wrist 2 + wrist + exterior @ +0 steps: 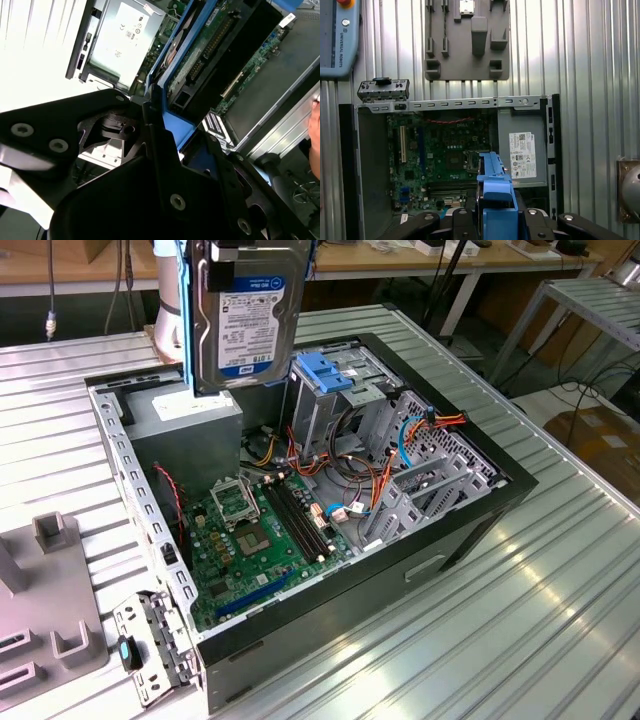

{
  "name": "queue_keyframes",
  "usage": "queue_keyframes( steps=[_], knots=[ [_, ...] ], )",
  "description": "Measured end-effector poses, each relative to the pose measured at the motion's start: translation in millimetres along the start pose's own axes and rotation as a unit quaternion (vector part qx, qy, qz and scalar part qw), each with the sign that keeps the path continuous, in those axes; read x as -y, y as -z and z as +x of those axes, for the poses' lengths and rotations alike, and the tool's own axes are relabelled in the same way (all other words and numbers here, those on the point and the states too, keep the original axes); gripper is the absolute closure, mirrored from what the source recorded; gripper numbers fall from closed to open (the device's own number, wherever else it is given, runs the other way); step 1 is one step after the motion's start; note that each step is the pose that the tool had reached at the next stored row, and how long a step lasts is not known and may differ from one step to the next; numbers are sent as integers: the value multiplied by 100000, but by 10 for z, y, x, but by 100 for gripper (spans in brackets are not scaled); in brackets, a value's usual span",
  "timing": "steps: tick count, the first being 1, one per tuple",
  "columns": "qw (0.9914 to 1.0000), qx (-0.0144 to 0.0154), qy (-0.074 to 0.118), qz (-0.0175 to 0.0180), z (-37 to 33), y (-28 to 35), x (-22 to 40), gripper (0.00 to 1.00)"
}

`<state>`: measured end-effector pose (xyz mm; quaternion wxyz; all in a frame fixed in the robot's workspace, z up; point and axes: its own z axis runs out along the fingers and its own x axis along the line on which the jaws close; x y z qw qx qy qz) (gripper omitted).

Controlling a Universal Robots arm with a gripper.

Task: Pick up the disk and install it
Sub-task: 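Insert the disk into the insertion slot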

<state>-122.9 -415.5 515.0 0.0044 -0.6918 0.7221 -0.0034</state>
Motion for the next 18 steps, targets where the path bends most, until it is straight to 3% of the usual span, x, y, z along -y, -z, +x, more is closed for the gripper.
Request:
queue_keyframes(
  steps=[11, 18],
  knots=[
    [100000, -12, 4, 2, 109, -4, 30, 63],
    [100000, -40, 4, 0, 117, -13, 196, 63]
  ],
)
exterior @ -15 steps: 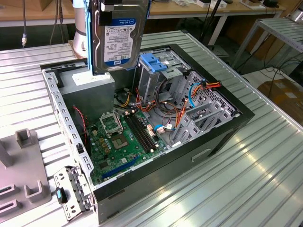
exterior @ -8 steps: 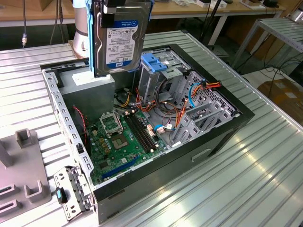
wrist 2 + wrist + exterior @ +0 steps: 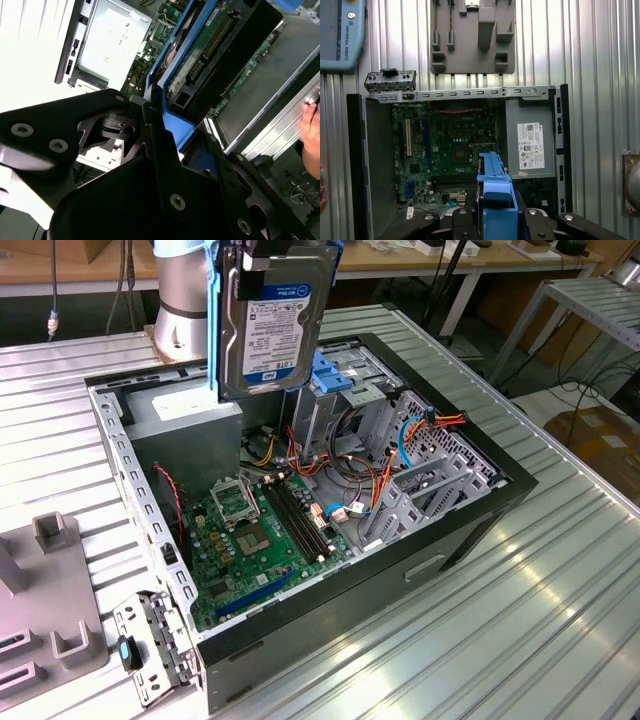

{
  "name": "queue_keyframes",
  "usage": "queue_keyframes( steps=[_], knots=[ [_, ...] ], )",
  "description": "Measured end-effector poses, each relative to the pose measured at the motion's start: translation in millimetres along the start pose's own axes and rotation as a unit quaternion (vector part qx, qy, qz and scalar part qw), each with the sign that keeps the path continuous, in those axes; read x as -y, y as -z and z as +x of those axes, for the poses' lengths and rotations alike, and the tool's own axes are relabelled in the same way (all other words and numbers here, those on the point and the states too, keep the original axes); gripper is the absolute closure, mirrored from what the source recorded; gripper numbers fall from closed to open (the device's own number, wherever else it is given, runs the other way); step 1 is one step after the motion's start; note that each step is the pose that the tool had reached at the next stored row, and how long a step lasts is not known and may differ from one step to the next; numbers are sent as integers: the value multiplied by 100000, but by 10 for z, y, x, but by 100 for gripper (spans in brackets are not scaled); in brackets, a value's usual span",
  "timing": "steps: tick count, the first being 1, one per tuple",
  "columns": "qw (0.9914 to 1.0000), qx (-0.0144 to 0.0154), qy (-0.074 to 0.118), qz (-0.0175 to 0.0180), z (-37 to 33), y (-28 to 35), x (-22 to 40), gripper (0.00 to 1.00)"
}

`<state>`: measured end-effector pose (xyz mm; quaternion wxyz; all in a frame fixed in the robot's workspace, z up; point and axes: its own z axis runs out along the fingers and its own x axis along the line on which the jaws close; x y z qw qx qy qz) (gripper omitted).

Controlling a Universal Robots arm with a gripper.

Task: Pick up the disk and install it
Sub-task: 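Insert the disk into the insertion slot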

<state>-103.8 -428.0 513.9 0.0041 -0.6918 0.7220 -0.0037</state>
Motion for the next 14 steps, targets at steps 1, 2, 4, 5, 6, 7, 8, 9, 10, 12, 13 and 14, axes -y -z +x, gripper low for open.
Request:
queue_keyframes(
  steps=[1, 2, 4, 5, 6, 7, 8, 9, 10, 12, 13, 14],
  knots=[
    [100000, -4, -5, 1, -3, -3, 80, 63],
    [100000, -2, 2, 0, -6, -7, 159, 63],
    [100000, -8, -1, -2, -10, -9, 247, 63],
    [100000, -1, 1, 4, -10, -11, 296, 63],
    [100000, -2, 1, 1, -8, -12, 306, 63],
    [100000, -3, -2, 0, -3, -12, 315, 63],
    [100000, -7, -3, -1, 11, -13, 324, 63],
    [100000, -10, -4, -4, 46, -13, 331, 63],
    [100000, -6, -3, 0, 66, -14, 334, 63],
    [100000, 0, 0, 2, 133, -17, 340, 63],
    [100000, -3, 2, 0, 163, -18, 342, 63],
    [100000, -7, 0, -1, 194, -19, 344, 63]
  ],
)
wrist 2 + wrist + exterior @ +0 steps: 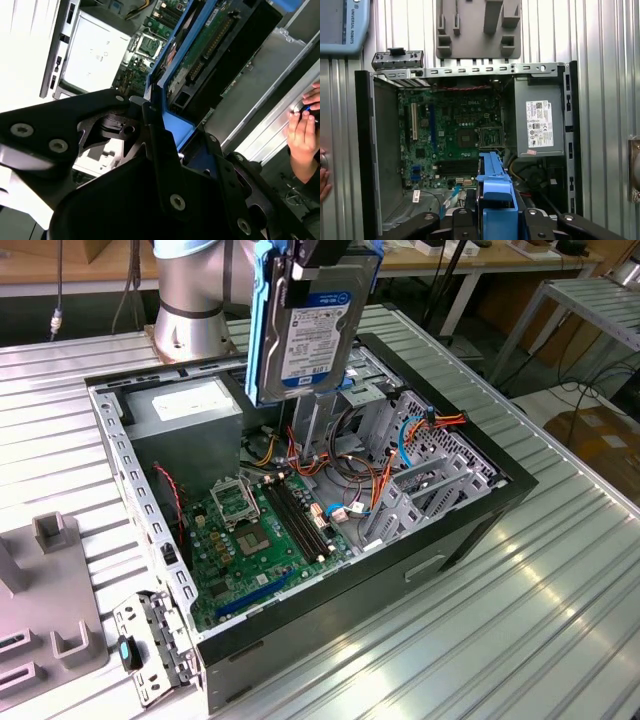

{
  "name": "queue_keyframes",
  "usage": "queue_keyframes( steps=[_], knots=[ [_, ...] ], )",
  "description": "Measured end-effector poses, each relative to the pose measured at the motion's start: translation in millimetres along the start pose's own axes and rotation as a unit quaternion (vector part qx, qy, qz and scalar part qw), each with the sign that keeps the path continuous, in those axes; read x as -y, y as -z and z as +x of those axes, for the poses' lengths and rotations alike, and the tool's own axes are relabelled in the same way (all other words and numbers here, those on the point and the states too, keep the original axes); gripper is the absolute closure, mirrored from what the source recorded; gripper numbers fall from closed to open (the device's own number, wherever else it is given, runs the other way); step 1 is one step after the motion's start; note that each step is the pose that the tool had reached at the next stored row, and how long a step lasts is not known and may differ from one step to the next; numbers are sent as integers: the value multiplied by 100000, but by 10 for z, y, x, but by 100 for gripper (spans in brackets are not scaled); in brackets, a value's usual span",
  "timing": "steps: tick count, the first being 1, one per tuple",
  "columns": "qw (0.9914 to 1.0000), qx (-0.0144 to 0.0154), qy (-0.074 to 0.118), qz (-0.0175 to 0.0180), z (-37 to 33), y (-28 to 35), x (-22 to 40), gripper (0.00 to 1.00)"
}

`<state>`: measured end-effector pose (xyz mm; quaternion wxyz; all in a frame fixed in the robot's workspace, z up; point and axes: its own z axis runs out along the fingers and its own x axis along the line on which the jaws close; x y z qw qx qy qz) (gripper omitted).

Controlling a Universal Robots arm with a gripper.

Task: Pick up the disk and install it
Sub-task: 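Insert the disk into the insertion slot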

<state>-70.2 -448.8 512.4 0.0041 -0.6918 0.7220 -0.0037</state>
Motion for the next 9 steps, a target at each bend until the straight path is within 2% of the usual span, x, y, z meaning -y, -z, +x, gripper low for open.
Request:
queue_keyframes(
  steps=[9],
  knots=[
    [100000, 5, -2, 3, 321, -24, 24, 63]
  ],
)
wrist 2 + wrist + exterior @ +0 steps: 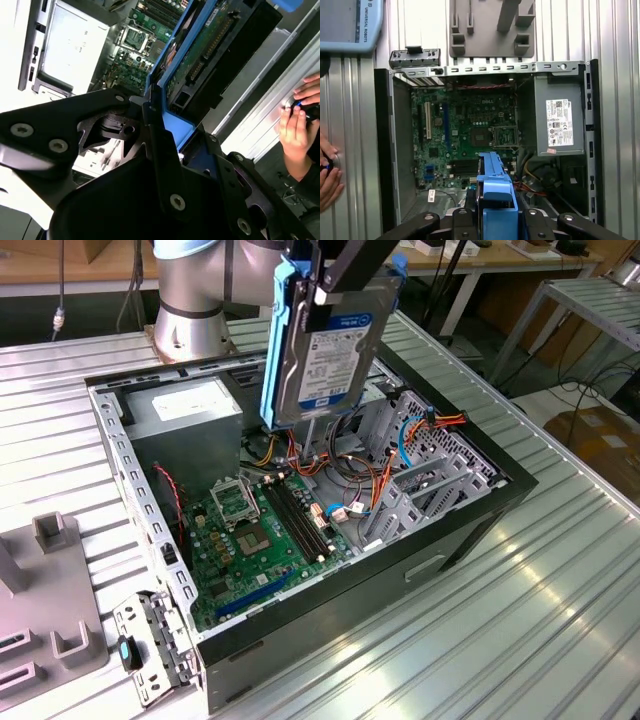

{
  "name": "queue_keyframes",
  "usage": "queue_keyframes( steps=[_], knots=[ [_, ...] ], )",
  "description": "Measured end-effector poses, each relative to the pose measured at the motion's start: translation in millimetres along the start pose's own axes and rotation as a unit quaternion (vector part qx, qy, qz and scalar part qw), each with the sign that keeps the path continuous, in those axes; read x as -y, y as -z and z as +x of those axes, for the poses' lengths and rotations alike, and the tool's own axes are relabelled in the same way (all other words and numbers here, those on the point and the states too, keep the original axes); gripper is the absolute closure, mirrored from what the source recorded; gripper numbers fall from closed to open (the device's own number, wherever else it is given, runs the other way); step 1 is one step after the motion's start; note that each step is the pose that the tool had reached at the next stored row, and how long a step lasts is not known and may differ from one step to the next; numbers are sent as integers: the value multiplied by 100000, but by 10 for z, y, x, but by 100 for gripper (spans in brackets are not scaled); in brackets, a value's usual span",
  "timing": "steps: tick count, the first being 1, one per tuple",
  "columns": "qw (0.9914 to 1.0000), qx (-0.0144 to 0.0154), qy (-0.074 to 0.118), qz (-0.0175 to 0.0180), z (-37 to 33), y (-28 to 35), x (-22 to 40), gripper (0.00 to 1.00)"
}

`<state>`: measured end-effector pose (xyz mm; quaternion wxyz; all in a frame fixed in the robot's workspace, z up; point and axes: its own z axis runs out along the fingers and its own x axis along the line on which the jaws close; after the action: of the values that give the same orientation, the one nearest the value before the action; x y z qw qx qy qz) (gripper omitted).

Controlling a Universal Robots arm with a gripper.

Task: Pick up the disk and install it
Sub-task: 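Insert the disk into the insertion slot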

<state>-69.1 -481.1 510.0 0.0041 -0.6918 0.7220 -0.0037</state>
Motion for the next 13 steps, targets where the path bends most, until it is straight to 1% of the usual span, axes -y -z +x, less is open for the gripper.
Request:
queue_keyframes(
  steps=[6, 8, 10, 13],
  knots=[
    [100000, -6, 0, -4, 172, -26, 25, 63],
    [100000, -4, 1, -2, 214, -35, 38, 63],
    [100000, -12, 4, 0, 240, -45, 65, 63],
    [100000, -42, 0, 1, 258, -61, 135, 63]
  ],
)
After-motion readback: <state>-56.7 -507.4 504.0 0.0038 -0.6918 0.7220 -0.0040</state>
